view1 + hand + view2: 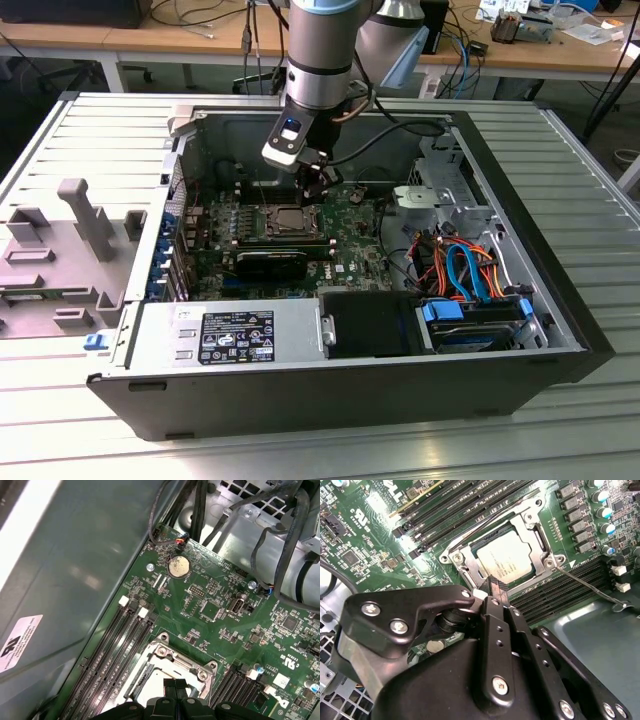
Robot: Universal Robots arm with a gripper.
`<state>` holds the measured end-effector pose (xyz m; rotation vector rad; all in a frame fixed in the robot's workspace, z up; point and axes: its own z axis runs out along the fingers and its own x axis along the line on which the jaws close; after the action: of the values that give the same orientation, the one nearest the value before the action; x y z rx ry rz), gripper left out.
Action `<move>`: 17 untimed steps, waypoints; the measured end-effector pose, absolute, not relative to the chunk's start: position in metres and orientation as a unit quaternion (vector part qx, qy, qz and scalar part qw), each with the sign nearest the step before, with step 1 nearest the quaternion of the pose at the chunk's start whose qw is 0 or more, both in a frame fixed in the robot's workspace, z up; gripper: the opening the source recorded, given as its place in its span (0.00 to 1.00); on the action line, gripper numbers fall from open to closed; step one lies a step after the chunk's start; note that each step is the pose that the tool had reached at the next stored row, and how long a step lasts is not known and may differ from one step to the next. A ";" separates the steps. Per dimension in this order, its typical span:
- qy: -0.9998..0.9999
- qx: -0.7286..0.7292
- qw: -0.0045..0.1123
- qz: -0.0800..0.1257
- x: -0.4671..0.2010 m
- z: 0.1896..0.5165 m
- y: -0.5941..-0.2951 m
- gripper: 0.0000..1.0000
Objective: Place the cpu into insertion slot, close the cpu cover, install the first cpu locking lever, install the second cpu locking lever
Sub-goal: 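Install the first cpu locking lever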
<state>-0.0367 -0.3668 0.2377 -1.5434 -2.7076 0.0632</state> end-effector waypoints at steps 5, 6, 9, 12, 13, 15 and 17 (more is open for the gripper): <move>-0.871 -0.491 0.012 0.020 -0.037 0.238 -0.367 0.11; -0.871 -0.491 0.012 0.020 -0.037 0.238 -0.367 0.11; -0.872 -0.489 0.012 0.020 -0.037 0.238 -0.367 0.11; -0.874 -0.486 0.012 0.020 -0.037 0.238 -0.367 0.11; -0.874 -0.485 0.012 0.020 -0.037 0.238 -0.367 0.11; -0.875 -0.484 0.012 0.020 -0.037 0.238 -0.367 0.11; -0.876 -0.482 0.012 0.020 -0.037 0.238 -0.367 0.11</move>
<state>-0.0367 -0.3668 0.2376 -1.5020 -2.7308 0.0620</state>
